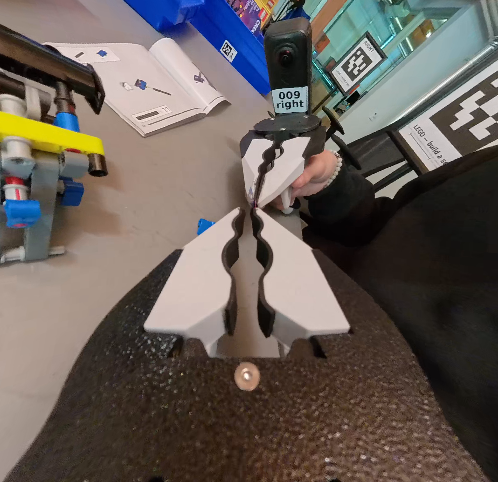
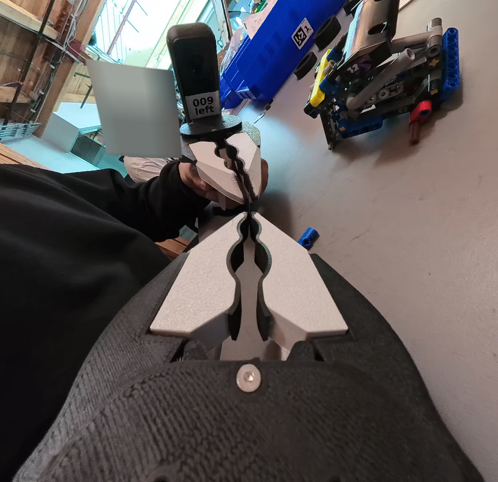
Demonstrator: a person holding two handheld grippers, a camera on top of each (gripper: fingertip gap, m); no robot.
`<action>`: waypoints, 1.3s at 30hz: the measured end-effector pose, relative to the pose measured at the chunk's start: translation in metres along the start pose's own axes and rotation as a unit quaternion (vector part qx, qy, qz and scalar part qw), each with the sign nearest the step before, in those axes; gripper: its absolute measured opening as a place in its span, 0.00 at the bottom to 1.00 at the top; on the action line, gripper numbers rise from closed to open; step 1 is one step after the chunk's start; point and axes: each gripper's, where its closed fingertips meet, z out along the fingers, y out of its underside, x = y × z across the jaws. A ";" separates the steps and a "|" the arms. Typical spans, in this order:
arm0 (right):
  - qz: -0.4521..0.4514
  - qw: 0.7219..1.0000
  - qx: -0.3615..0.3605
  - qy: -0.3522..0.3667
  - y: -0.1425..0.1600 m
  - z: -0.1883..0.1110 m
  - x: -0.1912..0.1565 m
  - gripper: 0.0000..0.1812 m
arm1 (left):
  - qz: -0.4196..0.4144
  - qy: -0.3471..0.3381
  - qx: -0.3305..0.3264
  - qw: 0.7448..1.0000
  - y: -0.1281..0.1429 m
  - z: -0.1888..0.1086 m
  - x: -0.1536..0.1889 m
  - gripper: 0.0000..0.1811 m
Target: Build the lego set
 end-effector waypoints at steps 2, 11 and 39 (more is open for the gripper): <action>-0.003 1.000 -0.003 0.000 0.001 0.001 0.000 0.00 | 0.000 0.004 -0.002 1.000 0.000 0.001 0.001 0.01; -0.004 1.000 -0.008 0.006 0.002 0.002 0.001 0.00 | -0.003 0.002 -0.009 1.000 0.002 0.002 -0.001 0.00; -0.077 0.996 -0.036 0.005 -0.003 -0.002 0.001 0.00 | -0.029 0.004 -0.005 1.000 0.000 0.005 -0.005 0.04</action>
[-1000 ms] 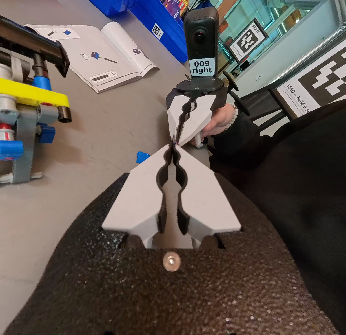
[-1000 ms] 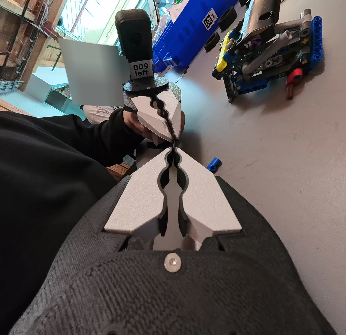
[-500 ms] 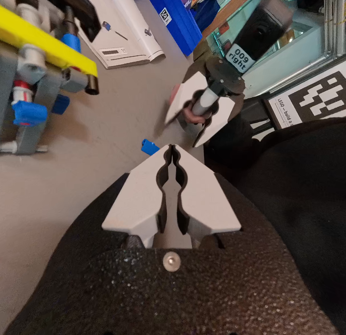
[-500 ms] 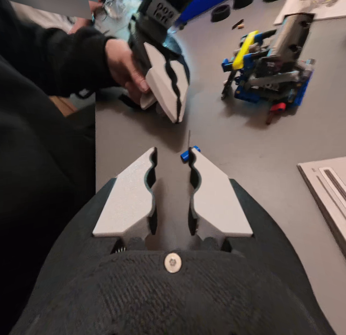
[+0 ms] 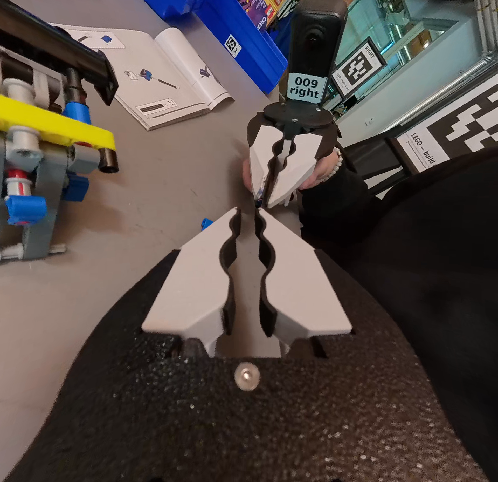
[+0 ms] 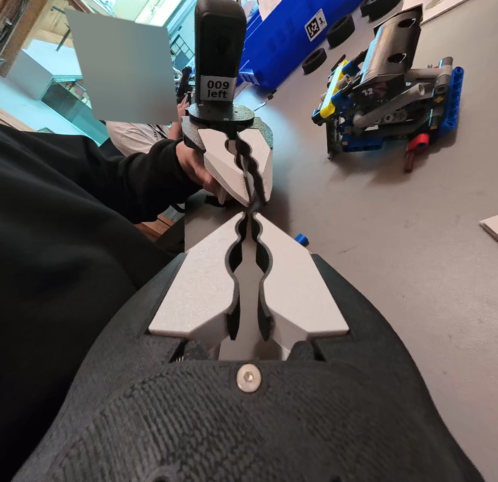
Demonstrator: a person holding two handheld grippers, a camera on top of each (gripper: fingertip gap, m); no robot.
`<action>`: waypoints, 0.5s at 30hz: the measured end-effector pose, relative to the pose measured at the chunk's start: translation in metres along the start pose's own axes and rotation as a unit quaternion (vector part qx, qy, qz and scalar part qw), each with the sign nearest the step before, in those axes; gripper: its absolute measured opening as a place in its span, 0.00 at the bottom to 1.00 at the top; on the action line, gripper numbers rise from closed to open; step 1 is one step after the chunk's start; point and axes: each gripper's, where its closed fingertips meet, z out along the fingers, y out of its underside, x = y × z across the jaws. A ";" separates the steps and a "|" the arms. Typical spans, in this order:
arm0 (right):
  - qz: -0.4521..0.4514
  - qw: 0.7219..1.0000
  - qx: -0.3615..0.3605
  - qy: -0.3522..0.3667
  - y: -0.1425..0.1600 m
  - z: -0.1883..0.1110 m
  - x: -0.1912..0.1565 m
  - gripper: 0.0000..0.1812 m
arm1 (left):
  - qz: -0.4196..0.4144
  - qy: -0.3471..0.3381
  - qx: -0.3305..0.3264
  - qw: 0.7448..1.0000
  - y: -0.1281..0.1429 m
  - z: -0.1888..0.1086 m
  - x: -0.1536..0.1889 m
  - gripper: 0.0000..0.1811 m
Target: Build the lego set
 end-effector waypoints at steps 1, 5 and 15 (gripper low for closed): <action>0.002 1.000 0.001 0.004 0.000 0.000 0.002 0.00 | 0.002 0.002 0.000 1.000 0.000 0.000 0.001 0.04; 0.011 1.000 0.001 0.007 0.000 -0.001 0.004 0.00 | 0.012 0.009 0.001 1.000 -0.001 0.003 0.004 0.03; 0.016 1.000 -0.006 0.013 0.003 0.001 0.005 0.00 | 0.008 0.005 0.004 1.000 -0.002 0.002 0.003 0.02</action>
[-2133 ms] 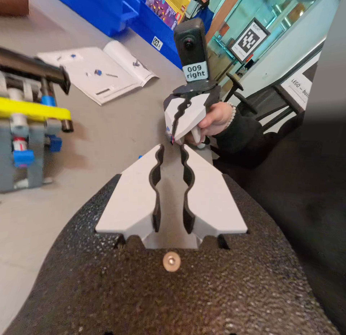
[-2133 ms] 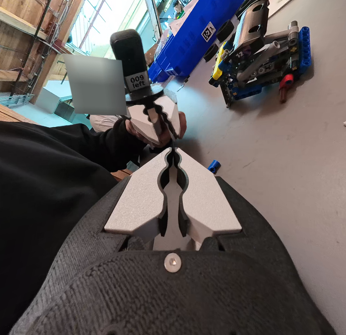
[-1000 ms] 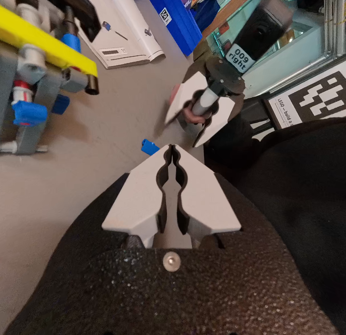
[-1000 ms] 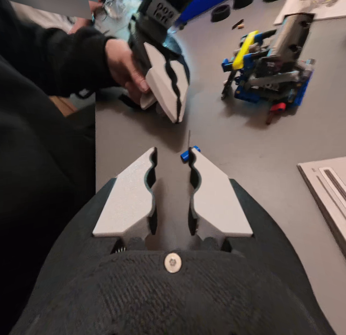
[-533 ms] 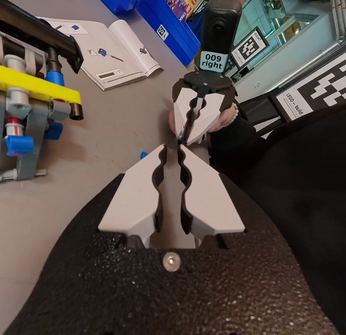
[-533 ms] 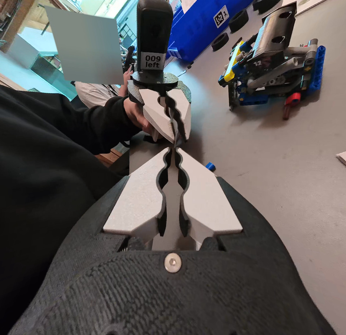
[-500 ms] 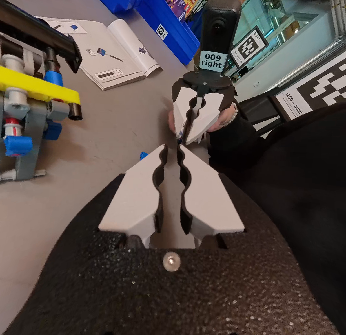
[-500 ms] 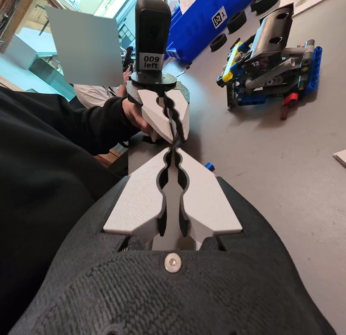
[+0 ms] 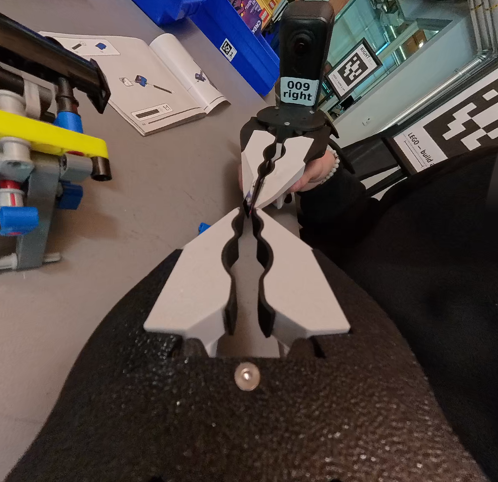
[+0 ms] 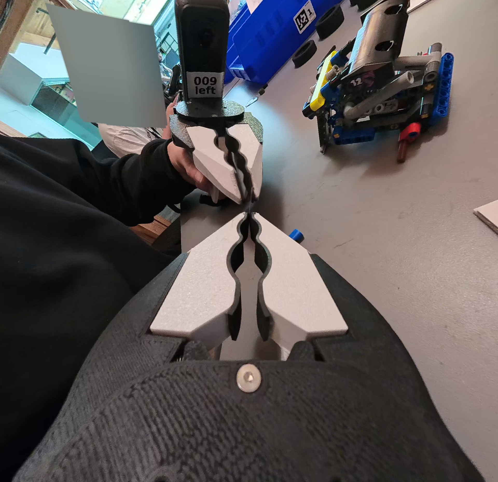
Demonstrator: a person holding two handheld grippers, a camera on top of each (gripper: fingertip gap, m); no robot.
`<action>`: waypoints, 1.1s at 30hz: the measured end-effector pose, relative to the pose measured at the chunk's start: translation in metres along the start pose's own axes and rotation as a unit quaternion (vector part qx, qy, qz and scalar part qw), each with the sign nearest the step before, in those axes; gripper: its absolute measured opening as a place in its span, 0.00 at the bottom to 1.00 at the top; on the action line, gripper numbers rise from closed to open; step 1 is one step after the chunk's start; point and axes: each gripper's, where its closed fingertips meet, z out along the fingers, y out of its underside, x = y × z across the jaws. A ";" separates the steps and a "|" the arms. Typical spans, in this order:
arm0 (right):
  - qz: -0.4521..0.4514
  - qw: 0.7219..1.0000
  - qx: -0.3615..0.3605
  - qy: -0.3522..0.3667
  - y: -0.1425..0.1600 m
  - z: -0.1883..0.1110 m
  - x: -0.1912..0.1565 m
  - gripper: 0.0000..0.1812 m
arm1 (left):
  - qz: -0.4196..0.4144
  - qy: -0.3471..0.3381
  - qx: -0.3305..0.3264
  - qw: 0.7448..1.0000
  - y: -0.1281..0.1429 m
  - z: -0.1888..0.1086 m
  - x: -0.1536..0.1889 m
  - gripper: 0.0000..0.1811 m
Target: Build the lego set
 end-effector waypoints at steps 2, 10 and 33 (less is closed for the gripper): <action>-0.001 1.000 0.001 0.001 0.000 0.000 0.000 0.00 | 0.003 -0.002 -0.004 1.000 0.001 0.001 0.000 0.04; 0.001 1.000 -0.003 0.000 0.001 0.001 -0.001 0.00 | 0.012 -0.005 -0.007 1.000 0.002 0.001 0.001 0.00; -0.377 0.904 -0.195 0.056 0.028 0.005 0.027 0.26 | -0.081 0.039 -0.169 0.982 0.035 0.002 -0.017 0.00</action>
